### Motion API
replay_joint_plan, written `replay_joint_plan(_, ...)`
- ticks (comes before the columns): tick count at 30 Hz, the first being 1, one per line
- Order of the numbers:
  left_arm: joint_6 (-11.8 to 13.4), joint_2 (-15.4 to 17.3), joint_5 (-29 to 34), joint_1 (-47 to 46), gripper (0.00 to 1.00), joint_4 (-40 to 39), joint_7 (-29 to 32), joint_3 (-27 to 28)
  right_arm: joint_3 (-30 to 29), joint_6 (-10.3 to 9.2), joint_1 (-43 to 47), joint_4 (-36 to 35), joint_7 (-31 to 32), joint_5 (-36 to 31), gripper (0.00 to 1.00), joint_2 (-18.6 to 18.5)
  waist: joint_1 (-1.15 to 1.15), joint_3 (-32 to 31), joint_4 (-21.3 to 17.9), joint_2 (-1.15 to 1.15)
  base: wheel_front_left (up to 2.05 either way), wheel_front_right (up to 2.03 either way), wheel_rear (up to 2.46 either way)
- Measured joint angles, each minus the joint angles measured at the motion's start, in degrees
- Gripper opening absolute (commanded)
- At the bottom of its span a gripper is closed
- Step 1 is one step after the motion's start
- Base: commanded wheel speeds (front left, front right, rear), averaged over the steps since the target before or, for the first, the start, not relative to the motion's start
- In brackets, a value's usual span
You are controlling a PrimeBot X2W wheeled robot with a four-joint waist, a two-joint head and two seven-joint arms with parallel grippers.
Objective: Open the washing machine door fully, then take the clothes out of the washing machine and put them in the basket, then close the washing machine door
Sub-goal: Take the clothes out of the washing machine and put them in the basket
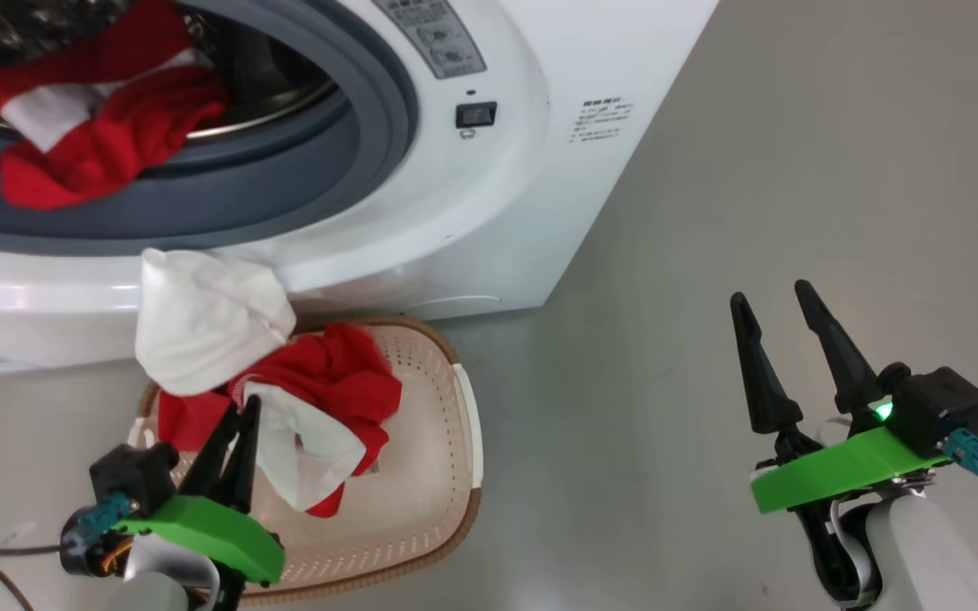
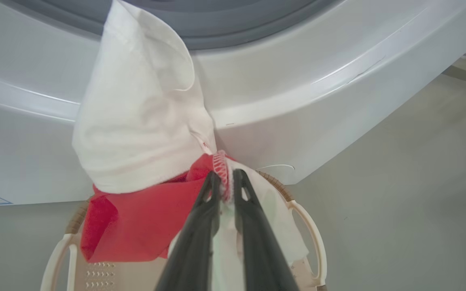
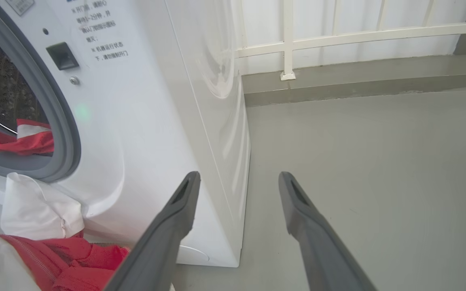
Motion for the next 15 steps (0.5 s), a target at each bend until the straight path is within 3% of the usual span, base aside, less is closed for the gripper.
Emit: replay_joint_plan(15,0.00,2.27,-3.58,-9.98,0.00,18.47,0.05,-6.20,1.51,0.00,-3.32,-1.16,0.00,0.99,1.00,0.04,0.00,6.07,-2.10,0.00,0.00,0.00,0.00)
